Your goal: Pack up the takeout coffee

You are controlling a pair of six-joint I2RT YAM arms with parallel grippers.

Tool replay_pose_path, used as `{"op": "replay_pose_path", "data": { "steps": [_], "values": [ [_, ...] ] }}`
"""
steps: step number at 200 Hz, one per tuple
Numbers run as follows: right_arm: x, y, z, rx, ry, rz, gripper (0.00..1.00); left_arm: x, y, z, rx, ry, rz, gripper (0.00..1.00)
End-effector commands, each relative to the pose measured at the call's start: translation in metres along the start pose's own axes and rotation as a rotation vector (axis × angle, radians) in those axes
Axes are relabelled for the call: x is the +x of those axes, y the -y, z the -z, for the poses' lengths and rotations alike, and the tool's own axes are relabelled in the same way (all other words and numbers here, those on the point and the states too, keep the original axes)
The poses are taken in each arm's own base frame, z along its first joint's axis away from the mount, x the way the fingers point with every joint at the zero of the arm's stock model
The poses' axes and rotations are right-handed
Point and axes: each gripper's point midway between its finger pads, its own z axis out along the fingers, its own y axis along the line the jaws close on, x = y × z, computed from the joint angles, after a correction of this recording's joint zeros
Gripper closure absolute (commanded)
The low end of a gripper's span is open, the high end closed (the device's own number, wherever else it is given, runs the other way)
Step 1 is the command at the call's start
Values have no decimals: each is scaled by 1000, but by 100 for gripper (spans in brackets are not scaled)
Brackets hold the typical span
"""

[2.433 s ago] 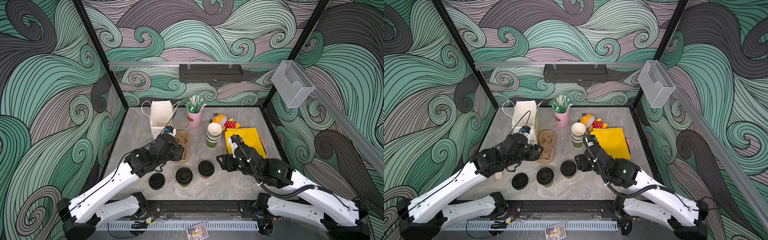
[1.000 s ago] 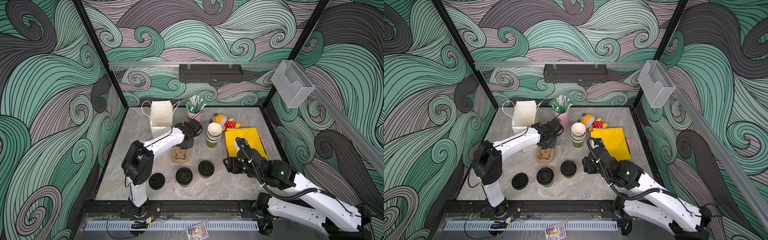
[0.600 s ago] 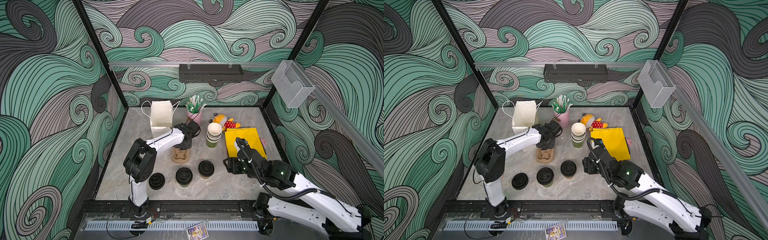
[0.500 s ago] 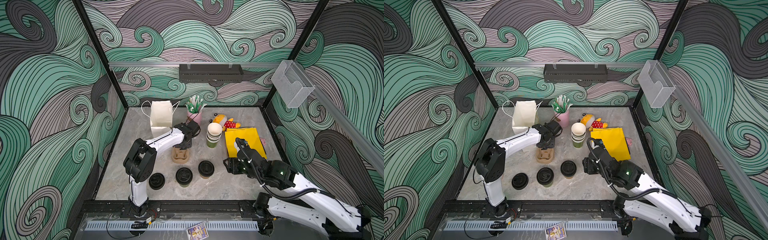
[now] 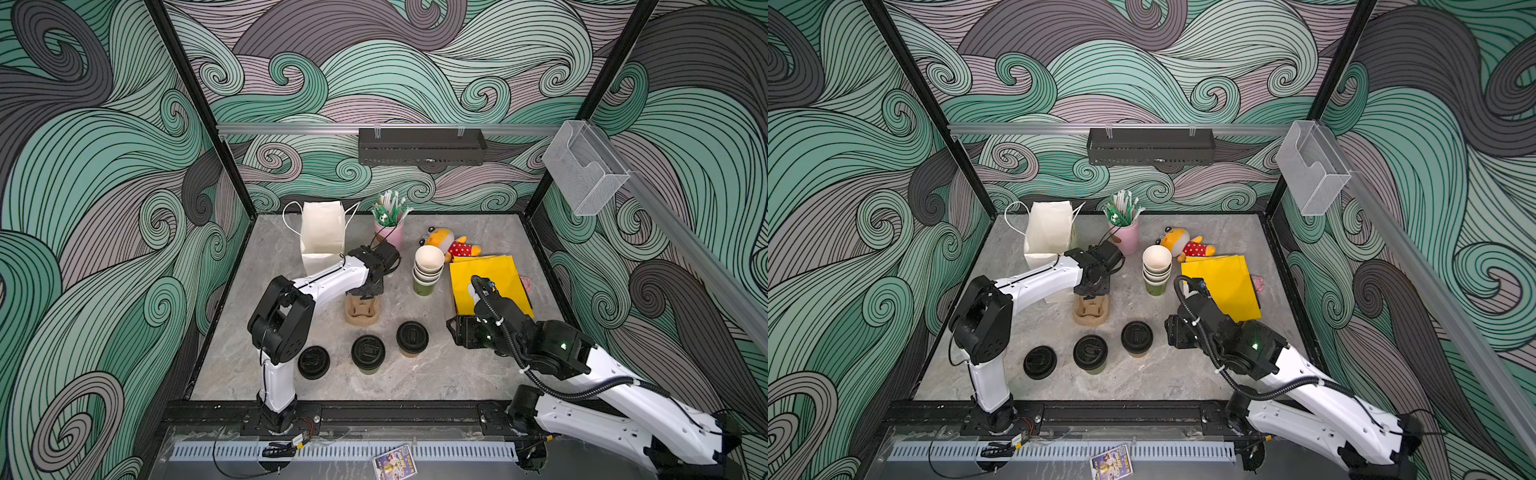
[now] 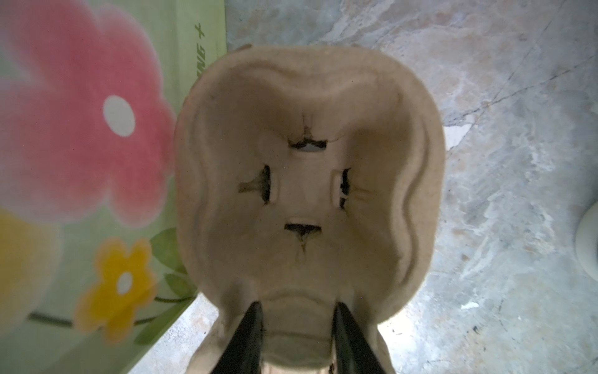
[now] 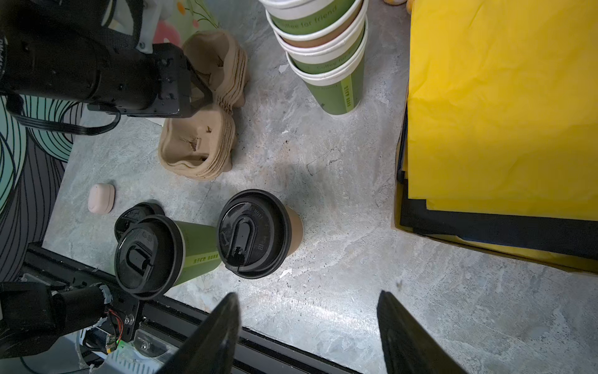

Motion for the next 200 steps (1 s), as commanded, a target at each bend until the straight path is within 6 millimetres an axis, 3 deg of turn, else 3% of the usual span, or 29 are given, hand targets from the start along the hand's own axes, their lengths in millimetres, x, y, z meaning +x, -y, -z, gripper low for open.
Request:
{"op": "replay_pose_path", "data": {
  "steps": [1, 78, 116, 200],
  "values": [
    [3, 4, -1, 15, -9, -20, 31, 4, -5, -7, -15, -23, 6, 70],
    [3, 5, -2, 18, -11, -22, 31, -5, -2, 28, 20, 16, -11, 84],
    [3, 5, -1, 16, -9, -26, 32, -12, 1, 51, 47, 67, -11, 84],
    [0, 2, 2, 5, -1, -32, 32, -23, 13, 78, 84, 116, -56, 86]
  ]
}}
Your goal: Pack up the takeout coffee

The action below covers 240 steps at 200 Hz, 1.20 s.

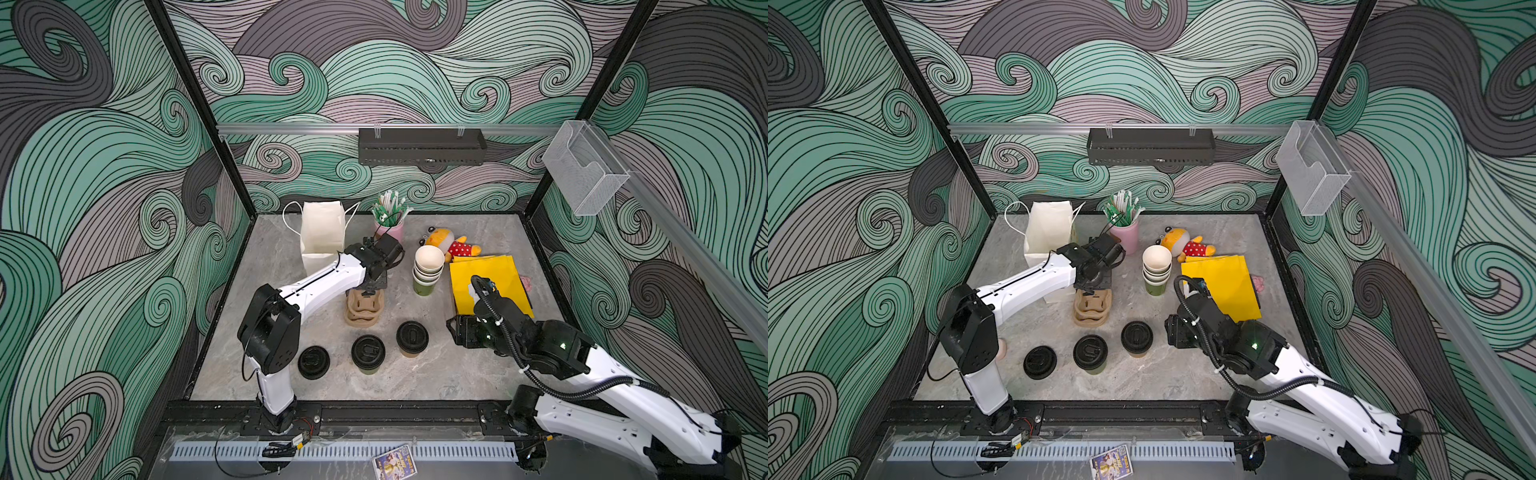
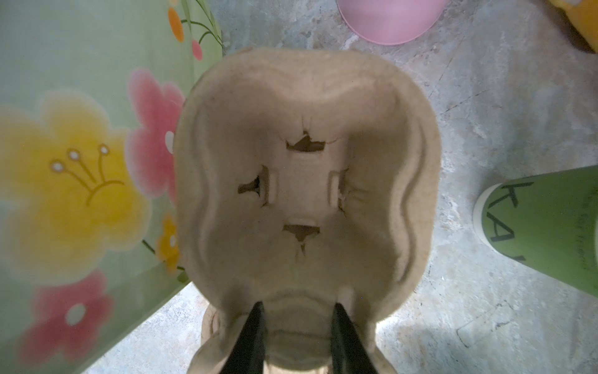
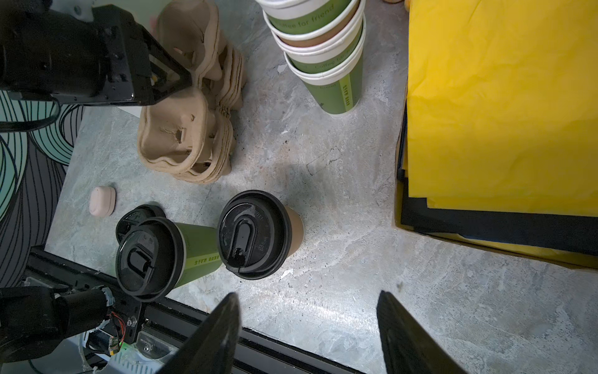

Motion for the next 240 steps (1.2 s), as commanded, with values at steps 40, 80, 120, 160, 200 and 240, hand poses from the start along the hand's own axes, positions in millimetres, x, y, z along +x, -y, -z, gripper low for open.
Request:
{"op": "replay_pose_path", "data": {
  "steps": [40, 80, 120, 160, 200, 240],
  "values": [
    [-2, -1, 4, -12, 7, -19, 32, -20, 17, 55, 48, 84, -78, 87],
    [-11, -2, 17, -30, 41, -25, 32, -20, 34, 99, 153, 90, -119, 87],
    [-17, -5, 23, -42, 56, -18, 31, -32, 23, 162, 252, 192, -117, 88],
    [-38, -28, 21, -62, 57, 45, 31, -42, -11, 219, 261, 298, -106, 87],
    [-57, -62, 14, -122, 41, 99, 31, -56, -51, 262, 213, 374, -88, 87],
    [-91, -91, 15, -175, 73, 148, 31, -80, -92, 284, 166, 455, 4, 86]
  ]
}}
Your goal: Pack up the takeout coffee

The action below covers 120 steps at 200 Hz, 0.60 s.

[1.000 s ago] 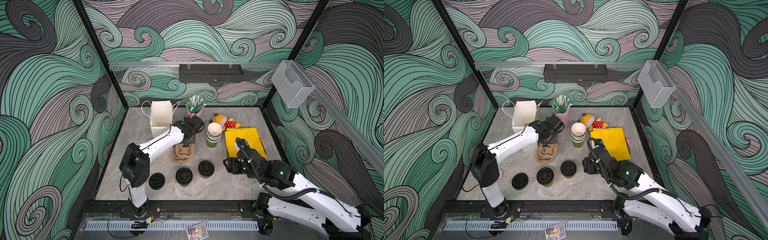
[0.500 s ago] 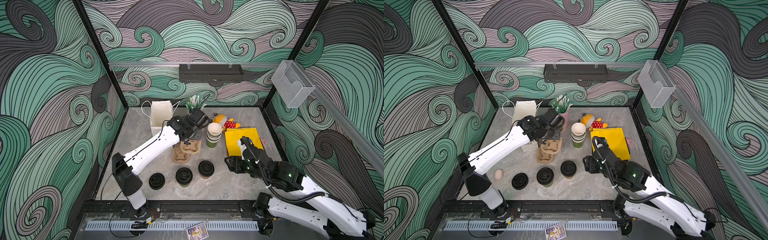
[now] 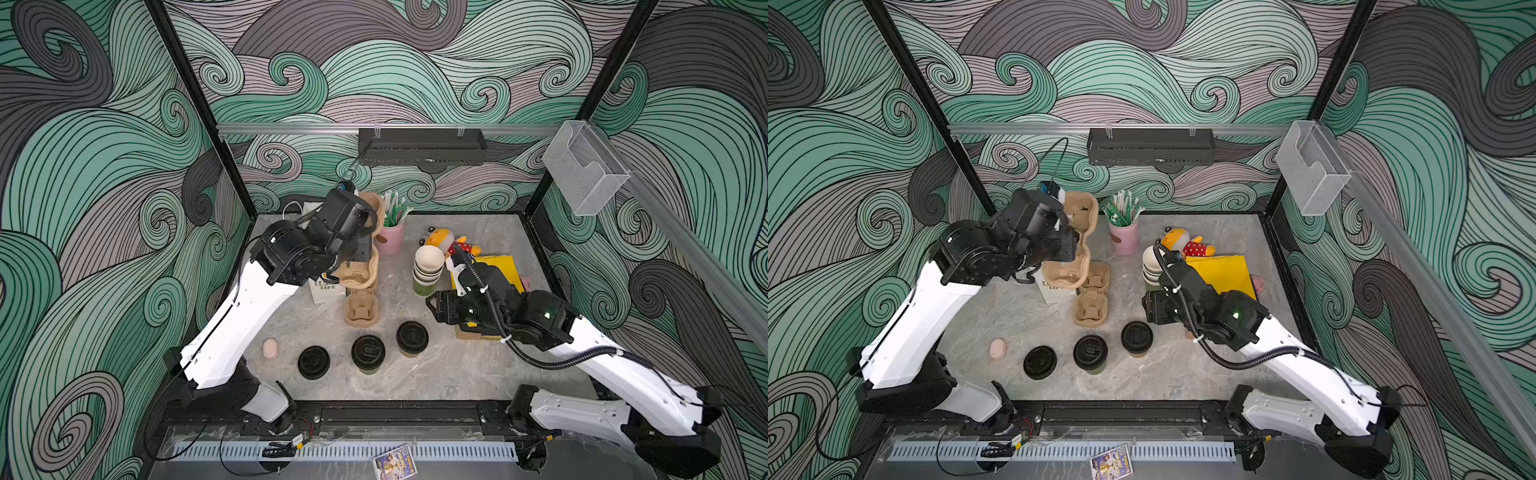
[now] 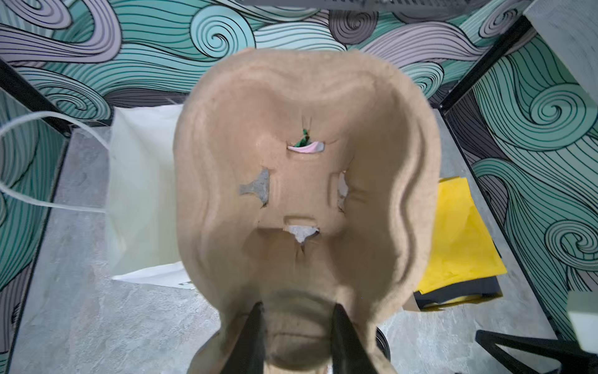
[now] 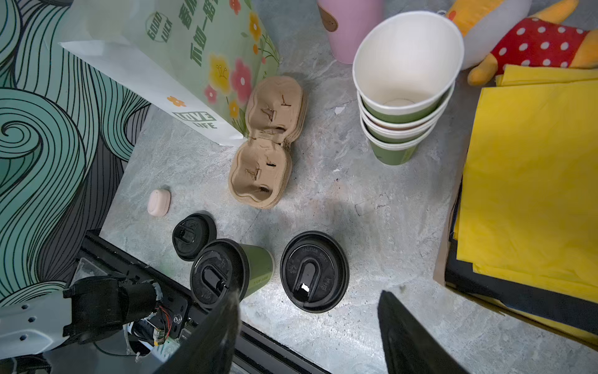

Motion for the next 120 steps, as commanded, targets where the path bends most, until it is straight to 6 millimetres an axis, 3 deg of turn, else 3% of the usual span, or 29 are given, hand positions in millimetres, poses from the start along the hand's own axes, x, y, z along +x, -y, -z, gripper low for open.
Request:
{"op": "replay_pose_path", "data": {
  "steps": [1, 42, 83, 120],
  "values": [
    [-28, -19, 5, -68, 53, 41, 31, -11, -35, 14, -89, 29, -2, 86],
    [-75, -40, -2, -145, 136, 32, 31, -31, -65, -3, -163, 49, 66, 86],
    [-130, -60, -13, -274, 259, -93, 31, -49, -95, -20, -232, 45, 162, 87],
    [-160, -87, -45, -339, 232, -133, 30, -49, -110, -37, -223, -23, 308, 87]
  ]
}}
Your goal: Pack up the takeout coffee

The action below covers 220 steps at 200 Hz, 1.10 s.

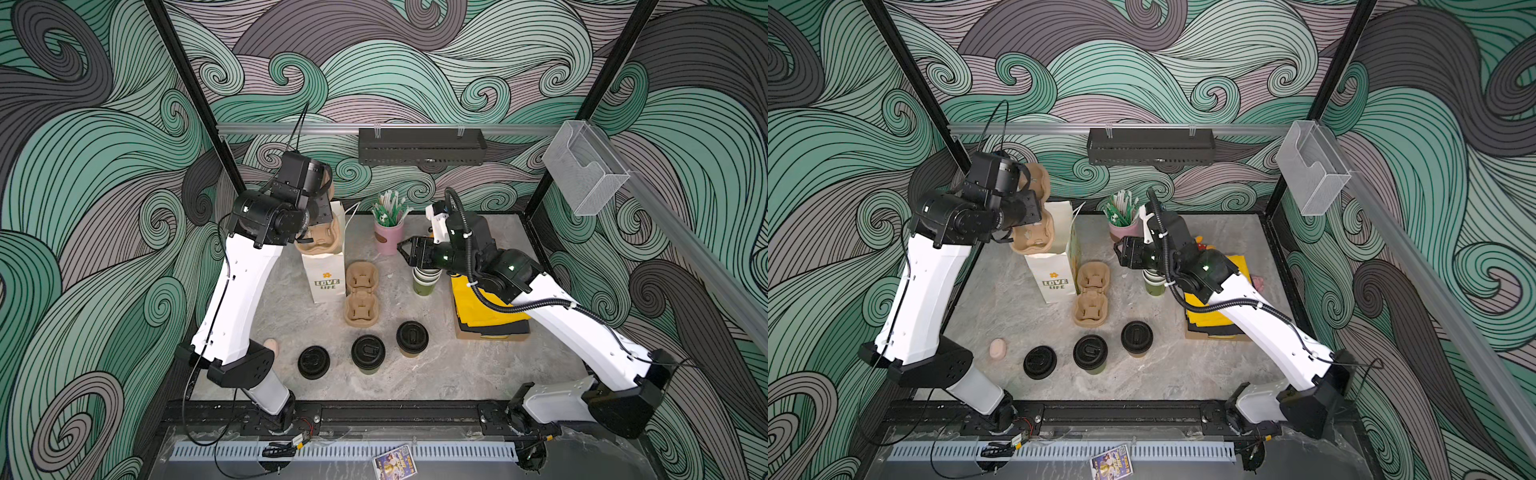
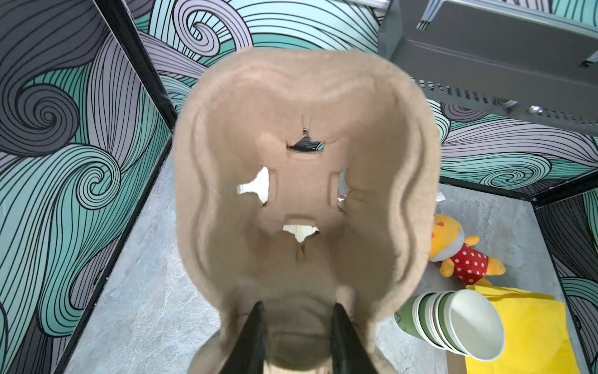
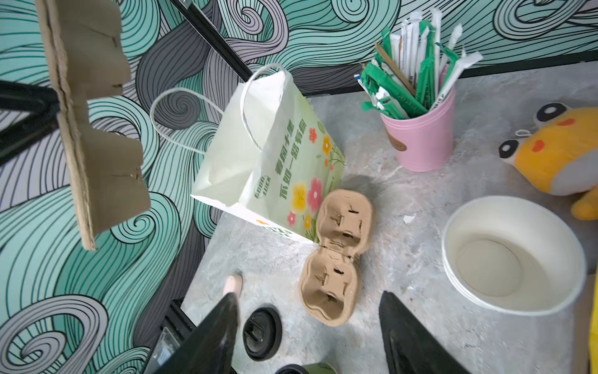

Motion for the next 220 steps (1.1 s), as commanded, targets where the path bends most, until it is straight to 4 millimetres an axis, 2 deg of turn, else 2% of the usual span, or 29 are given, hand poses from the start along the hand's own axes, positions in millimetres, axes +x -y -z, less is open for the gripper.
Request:
{"op": "replay_pose_path", "data": {
  "steps": [1, 29, 69, 134, 178, 220],
  "values": [
    [-24, -31, -19, -106, 20, -40, 30, 5, -8, -7, 7, -76, 88, 87],
    [-28, -42, -52, -106, -69, -51, 30, 12, -12, -28, -14, -157, 123, 88],
    [-40, -59, -85, -148, -105, -67, 28, 13, -9, -46, -13, -175, 94, 88],
    [-54, -50, -136, -83, -77, -104, 31, 7, -14, -70, -25, -153, 55, 88],
    [-52, -42, -156, -51, -78, -124, 49, 1, -6, -85, 10, -126, 64, 87],
    [-46, -42, -168, -68, -100, -135, 74, -4, -6, -96, 9, -124, 67, 87]
  ]
}}
